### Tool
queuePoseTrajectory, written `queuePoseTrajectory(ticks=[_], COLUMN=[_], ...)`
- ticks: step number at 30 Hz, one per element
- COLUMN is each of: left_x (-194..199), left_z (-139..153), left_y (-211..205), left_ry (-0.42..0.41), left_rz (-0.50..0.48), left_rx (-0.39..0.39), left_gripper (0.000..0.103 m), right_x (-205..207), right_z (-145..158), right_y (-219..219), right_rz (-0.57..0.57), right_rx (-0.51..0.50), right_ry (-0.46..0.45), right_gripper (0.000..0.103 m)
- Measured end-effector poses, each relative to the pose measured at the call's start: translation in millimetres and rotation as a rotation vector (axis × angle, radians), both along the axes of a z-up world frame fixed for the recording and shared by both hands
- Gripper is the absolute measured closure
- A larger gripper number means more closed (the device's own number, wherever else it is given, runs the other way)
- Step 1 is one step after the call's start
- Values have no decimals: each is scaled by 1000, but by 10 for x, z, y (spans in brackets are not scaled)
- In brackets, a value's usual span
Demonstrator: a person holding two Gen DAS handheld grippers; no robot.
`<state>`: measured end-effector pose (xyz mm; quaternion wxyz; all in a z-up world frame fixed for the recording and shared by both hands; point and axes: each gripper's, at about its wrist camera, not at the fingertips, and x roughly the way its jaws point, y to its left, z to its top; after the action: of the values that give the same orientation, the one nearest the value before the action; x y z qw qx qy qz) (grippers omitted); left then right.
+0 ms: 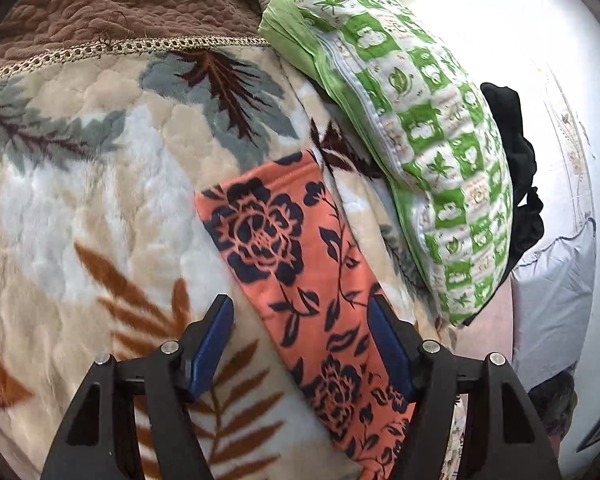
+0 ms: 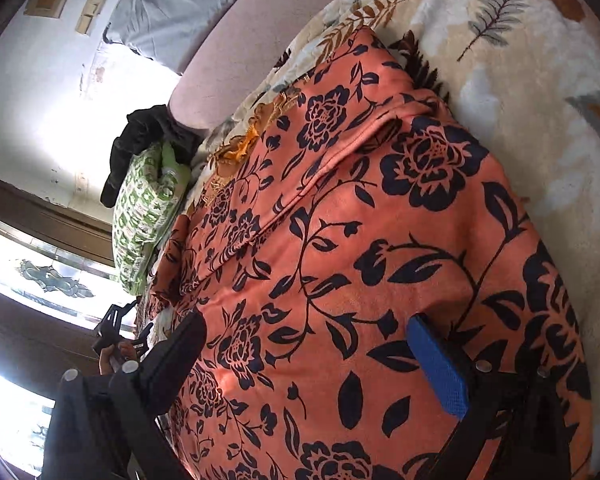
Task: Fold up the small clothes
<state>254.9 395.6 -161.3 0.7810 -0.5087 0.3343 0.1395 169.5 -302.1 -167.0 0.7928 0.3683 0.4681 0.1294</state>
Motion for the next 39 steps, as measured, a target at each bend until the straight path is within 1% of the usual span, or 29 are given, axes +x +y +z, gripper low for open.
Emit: queuePoseTrajectory(ticks=[3, 5, 6, 7, 8, 9, 10, 11, 12, 14, 16, 18, 20, 21, 22, 24, 25, 26, 28, 29, 30, 31, 32, 33, 34, 35, 36, 37, 39], left_x=[121, 193, 238, 301, 374, 392, 412, 429, 442, 468, 461, 445, 456, 447, 449, 429, 438, 440, 500, 551, 609, 616, 620, 622, 589, 537, 492, 328, 227], left_z=[-99, -72, -57, -55, -100, -119, -75, 38, 206, 653, 1170, 1703, 2188, 2367, 2503, 2616, 2605, 2533, 2248, 2040, 1780, 1488, 1204, 946, 755, 636, 589, 619, 690], left_y=[105, 89, 82, 81, 93, 107, 95, 32, -79, -410, -854, -1420, -2053, -2431, -2795, -3504, -3837, -4154, -4766, -5032, -5271, -5433, -5500, -5466, -5340, -5145, -4893, -4661, -4110], left_ry=[11, 40, 68, 112, 161, 171, 183, 195, 180, 108, -5, -124, -243, -296, -343, -411, -433, -442, -417, -383, -316, -235, -153, -66, 0, 37, 52, 51, 52], left_rz=[19, 17, 13, 0, -27, -21, -24, -33, -53, -114, -199, -292, -395, -450, -510, -635, -693, -748, -882, -964, -1056, -1120, -1150, -1167, -1156, -1118, -1067, -1010, -888], left_rx=[-15, 6, 30, 63, 65, 59, 84, 147, 223, 377, 496, 605, 688, 733, 756, 775, 775, 766, 738, 711, 703, 708, 703, 687, 661, 633, 605, 587, 588], left_gripper=[34, 34, 40, 82, 99, 99, 99, 99, 99, 99, 99, 99, 99, 99, 99, 99, 99, 98, 95, 85, 71, 47, 44, 44, 44, 44, 44, 44, 44], right_x=[20, 53, 54, 53, 67, 70, 75, 73, 66, 42, 36, 32, 13, 4, -11, -35, -52, -70, -93, -104, -117, -127, -130, -126, -136, -146, -155, -162, -164], right_z=[33, 59, 61, 58, 55, 42, 33, 30, 39, 63, 65, 64, 60, 54, 46, 35, 41, 47, 59, 61, 67, 71, 73, 84, 100, 125, 154, 180, 222], right_y=[5, 28, 29, 29, 54, 59, 64, 59, 51, 10, -45, -94, -147, -164, -182, -225, -249, -275, -311, -330, -348, -369, -382, -394, -401, -410, -422, -432, -438], right_rz=[-8, -14, -14, -14, -13, -12, -14, -18, -20, -27, -35, -40, -46, -47, -50, -57, -61, -68, -77, -81, -91, -100, -103, -105, -109, -109, -110, -113, -117], right_rx=[-13, -28, -27, -28, -32, -33, -32, -30, -30, -34, -28, -8, 12, 23, 34, 63, 76, 86, 110, 115, 115, 119, 127, 129, 125, 118, 113, 114, 132], right_ry=[0, 1, 1, 3, 6, 10, 14, 15, 9, -9, -20, -37, -57, -68, -76, -88, -97, -107, -120, -124, -128, -132, -133, -133, -137, -144, -154, -162, -172], right_gripper=[2, 2, 2, 2, 2, 2, 2, 2, 2, 2, 2, 2, 2, 2, 2, 2, 2, 2, 2, 2, 2, 2, 2, 2, 2, 2, 2, 2, 2])
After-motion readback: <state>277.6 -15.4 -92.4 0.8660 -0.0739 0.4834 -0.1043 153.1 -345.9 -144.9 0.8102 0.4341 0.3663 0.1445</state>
